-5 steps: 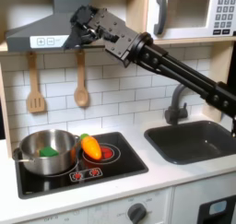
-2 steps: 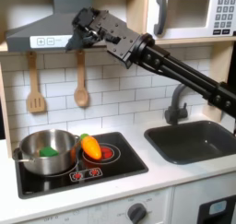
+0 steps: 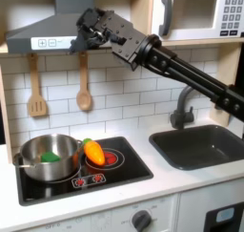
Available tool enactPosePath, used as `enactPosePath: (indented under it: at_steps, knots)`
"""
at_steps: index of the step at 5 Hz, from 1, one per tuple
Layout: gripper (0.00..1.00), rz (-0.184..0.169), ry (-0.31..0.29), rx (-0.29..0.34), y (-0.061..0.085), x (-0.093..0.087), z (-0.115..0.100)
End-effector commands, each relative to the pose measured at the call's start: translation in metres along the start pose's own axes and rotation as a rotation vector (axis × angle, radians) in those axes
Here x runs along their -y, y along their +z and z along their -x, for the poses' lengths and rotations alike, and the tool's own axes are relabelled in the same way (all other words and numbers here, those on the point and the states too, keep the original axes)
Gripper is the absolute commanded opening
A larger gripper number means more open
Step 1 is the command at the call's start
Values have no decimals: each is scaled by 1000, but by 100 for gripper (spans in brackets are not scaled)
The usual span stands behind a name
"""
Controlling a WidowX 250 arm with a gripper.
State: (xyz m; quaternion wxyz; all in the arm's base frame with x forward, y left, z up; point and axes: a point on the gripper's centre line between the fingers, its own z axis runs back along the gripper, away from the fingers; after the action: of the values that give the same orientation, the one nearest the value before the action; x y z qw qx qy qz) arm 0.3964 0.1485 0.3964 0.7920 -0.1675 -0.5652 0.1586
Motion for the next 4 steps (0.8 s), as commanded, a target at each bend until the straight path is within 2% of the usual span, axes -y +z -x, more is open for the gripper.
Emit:
enactPosePath:
  at_steps: [1, 2, 3, 4]
  knots:
    - [0, 1, -7, -2, -4, 4, 0]
    - [0, -21, -11, 9, 4, 1, -3]
    - [0, -26, 13, -1, 24, -6, -11]
    - [0, -21, -3, -50, 20, 2, -1]
